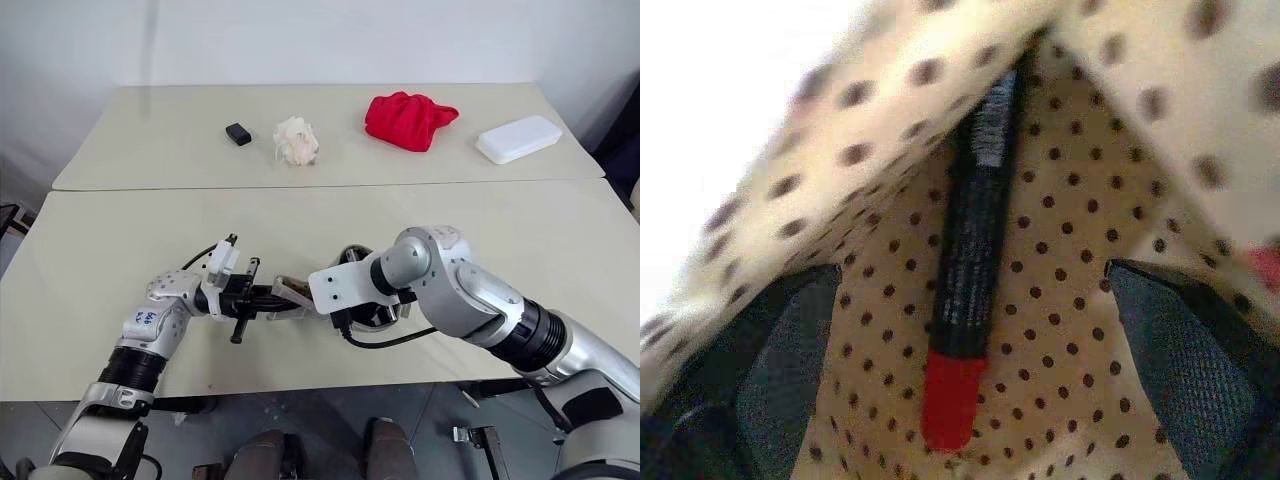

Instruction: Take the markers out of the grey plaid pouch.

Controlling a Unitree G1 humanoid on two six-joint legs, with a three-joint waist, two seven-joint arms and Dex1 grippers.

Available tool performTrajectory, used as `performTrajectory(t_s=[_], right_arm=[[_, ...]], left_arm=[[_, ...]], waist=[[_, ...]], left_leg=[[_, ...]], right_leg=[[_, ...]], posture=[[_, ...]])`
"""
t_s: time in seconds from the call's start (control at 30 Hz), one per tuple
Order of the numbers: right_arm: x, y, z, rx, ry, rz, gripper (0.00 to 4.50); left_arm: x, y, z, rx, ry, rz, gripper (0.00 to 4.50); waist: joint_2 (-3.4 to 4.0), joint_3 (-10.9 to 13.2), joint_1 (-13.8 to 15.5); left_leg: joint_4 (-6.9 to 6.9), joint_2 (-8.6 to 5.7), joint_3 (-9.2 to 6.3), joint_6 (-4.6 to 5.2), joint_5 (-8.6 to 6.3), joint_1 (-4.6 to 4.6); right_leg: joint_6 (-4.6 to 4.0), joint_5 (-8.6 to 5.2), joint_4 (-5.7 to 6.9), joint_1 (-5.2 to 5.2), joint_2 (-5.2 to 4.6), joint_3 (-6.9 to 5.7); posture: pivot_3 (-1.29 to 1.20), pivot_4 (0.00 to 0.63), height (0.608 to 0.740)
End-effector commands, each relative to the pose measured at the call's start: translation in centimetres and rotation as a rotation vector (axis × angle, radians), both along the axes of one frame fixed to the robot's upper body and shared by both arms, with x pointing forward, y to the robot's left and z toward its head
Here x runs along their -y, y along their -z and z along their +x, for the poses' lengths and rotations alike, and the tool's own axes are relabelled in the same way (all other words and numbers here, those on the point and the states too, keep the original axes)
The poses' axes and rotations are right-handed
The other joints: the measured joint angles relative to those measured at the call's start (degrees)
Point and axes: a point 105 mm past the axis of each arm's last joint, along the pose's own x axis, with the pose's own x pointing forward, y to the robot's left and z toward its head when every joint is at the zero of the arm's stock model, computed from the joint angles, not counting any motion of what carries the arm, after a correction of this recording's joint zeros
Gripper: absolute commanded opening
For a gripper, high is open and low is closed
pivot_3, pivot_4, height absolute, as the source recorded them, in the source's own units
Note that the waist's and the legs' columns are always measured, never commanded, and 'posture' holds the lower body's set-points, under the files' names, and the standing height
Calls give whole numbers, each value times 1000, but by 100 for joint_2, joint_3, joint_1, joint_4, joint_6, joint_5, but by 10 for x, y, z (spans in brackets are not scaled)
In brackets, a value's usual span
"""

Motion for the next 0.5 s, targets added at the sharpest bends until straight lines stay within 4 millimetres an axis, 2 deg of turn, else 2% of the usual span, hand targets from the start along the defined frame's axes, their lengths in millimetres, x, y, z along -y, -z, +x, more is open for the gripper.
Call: performTrajectory(t_s=[0.03, 0.13, 0.3, 0.5], right_arm=[[16, 30, -19, -195, 6, -104, 4468], [13, 33, -18, -234, 34, -90, 4468], [14, 47, 8, -185, 213, -61, 4468], [8, 41, 13, -195, 340, 33, 4468]], left_arm=[[-16, -22, 15, 95, -117, -70, 0], [-13, -21, 17, 123, -132, -85, 0], [-3, -14, 7, 195, -113, -78, 0], [-3, -6, -1, 219, -143, -87, 0]], waist=[[0, 0, -1], [-1, 0, 0], [-5, -2, -11], [-27, -16, -30]], left_leg=[[0, 0, 0, 0, 0, 0], [0, 0, 0, 0, 0, 0], [2, 0, 0, 0, 0, 2], [2, 10, -2, -4, 2, 11]], right_leg=[[0, 0, 0, 0, 0, 0], [0, 0, 0, 0, 0, 0], [0, 0, 2, 2, 0, 0], [-1, 0, 5, 7, 8, -1]], posture=[[0, 150, 740], [0, 150, 740], [0, 150, 740], [0, 150, 740]])
